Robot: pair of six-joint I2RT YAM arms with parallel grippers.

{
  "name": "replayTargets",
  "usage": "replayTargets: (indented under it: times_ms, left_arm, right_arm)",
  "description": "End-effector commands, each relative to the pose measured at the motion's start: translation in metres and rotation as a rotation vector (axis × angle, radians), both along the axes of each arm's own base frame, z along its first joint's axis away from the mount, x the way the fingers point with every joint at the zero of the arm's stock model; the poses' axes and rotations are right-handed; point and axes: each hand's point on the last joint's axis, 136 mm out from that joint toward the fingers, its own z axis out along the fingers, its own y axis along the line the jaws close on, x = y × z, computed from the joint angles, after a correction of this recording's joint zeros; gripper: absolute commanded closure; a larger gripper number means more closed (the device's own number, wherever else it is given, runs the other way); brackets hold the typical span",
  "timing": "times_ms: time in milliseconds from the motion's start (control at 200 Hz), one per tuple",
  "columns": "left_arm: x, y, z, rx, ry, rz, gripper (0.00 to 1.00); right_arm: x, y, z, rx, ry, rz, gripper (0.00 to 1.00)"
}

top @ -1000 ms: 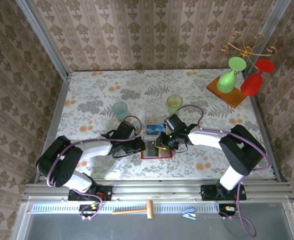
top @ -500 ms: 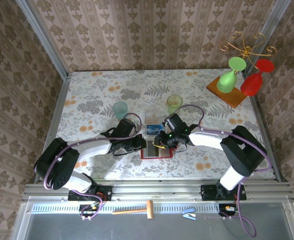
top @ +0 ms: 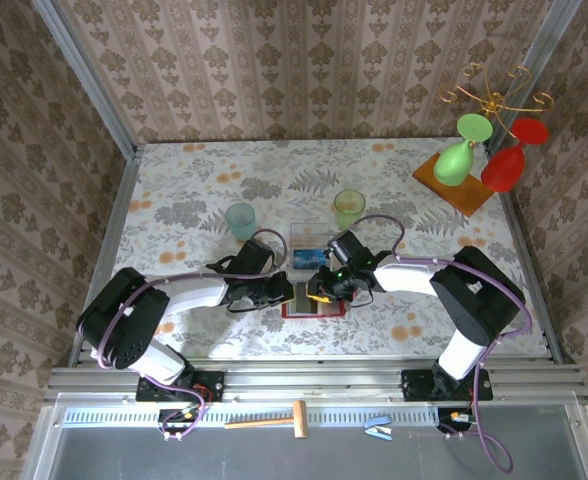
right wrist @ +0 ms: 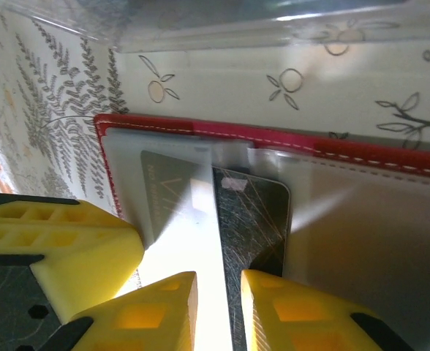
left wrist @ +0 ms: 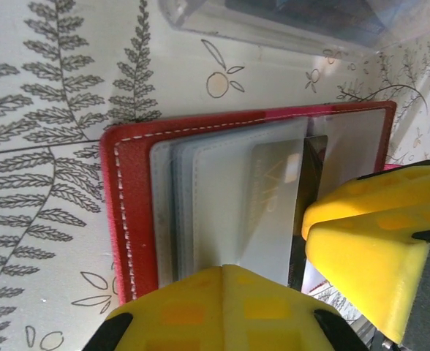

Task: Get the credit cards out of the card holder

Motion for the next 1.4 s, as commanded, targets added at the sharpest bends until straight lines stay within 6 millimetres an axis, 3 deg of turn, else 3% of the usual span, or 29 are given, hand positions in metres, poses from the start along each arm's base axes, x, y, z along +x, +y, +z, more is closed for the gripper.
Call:
replayTargets:
  times_ms: [0, 465, 705, 950, 1200, 1395]
  left_arm:
    - [-0.007, 0.0, -0.007, 0.007, 0.012, -0.032, 0.92]
    - [-0.006, 0.002, -0.005, 0.012, 0.005, -0.025, 0.92]
    - [0.002, -0.005, 0.014, -0.02, -0.033, -0.026, 0.92]
    - [0.006, -0.022, 0.031, -0.061, -0.057, -0.052, 0.93]
    - [0.005, -0.027, 0.019, -0.04, -0.037, -0.065, 0.94]
    - [0.002, -0.017, 0.006, 0.026, -0.024, -0.069, 0.95]
  right_arm:
    - [-0.003, -0.01, -0.008, -0.09, 0.002, 0.018, 0.75]
    - [0.006, -0.006, 0.005, -0.074, -0.046, 0.025, 0.74]
    - [0.006, -0.004, 0.018, -0.023, -0.068, 0.015, 0.74]
    - [0.004, -0.016, 0.021, 0.001, -0.067, -0.024, 0.74]
    - [-0.002, -0.025, 0.012, 0.015, -0.036, -0.048, 0.74]
    - [-0.003, -0.026, 0.007, 0.036, -0.02, -0.058, 0.75]
